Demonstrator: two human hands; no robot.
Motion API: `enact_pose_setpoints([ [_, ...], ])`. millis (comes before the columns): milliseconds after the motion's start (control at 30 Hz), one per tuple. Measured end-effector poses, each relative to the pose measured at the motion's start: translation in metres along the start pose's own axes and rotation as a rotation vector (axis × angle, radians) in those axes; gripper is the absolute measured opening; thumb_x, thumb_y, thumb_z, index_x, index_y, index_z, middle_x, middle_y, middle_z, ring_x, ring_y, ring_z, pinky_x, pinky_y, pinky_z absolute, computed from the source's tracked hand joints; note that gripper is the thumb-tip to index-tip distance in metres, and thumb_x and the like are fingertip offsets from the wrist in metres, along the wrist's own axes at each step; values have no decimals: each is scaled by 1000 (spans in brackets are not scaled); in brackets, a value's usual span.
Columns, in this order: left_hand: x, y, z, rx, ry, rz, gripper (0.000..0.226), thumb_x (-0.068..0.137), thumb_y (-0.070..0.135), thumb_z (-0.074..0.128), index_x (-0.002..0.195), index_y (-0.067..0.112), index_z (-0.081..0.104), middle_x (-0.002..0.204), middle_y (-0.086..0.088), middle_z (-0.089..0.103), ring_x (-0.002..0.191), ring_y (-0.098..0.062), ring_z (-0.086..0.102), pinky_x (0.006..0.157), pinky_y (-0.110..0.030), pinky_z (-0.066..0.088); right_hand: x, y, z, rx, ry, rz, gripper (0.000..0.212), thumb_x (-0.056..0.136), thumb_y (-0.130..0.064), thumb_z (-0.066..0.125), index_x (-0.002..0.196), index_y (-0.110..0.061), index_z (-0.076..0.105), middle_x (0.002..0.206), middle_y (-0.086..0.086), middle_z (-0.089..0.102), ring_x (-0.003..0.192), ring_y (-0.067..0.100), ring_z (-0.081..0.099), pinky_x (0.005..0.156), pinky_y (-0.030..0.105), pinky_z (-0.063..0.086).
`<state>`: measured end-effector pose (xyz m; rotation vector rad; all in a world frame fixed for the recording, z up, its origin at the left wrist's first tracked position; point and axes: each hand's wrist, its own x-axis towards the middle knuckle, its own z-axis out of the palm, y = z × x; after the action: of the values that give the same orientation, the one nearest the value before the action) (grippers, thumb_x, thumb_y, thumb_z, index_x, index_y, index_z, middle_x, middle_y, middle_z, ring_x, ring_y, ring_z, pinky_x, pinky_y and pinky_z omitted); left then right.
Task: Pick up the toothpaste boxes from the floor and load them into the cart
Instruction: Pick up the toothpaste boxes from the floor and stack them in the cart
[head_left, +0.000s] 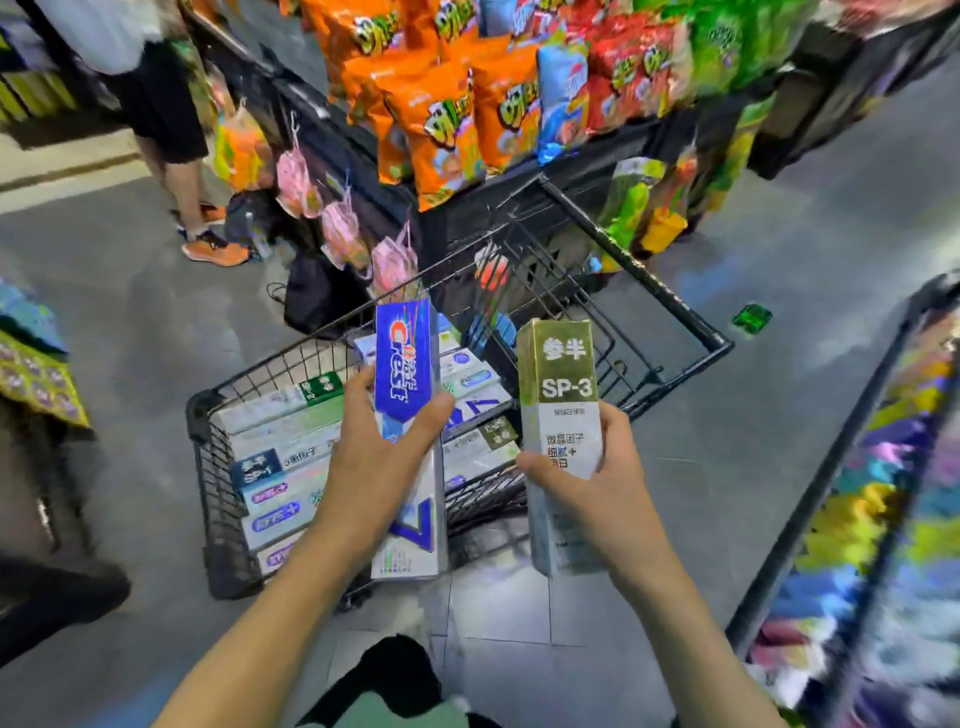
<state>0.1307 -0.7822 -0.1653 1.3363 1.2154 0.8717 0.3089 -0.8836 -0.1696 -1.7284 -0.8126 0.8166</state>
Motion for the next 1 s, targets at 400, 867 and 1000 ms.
enact_pose_setpoints([
  [400, 103, -31, 5, 38, 136, -203, 48, 79, 41, 82, 106, 32, 43, 102, 15, 68, 91, -10, 68, 80, -36, 52, 117, -1, 21, -377, -217, 16, 50, 80, -34, 82, 115, -39, 46, 106, -17, 68, 92, -5, 64, 76, 23, 53],
  [867, 106, -76, -5, 131, 484, -307, 31, 87, 32, 76, 105, 31, 51, 94, 21, 68, 79, 11, 64, 65, -12, 45, 263, 105, 70, -1172, -975, -533, 70, 82, -39, 71, 143, -18, 44, 128, 9, 51, 116, 33, 52, 94, 41, 46],
  [1000, 92, -89, 14, 156, 512, -345, 31, 88, 28, 76, 111, 27, 56, 94, 22, 70, 84, 6, 64, 68, -12, 44, 291, 149, 84, -1334, -1177, -665, 70, 80, -26, 67, 144, -11, 43, 122, 18, 52, 115, 41, 49, 93, 41, 40],
])
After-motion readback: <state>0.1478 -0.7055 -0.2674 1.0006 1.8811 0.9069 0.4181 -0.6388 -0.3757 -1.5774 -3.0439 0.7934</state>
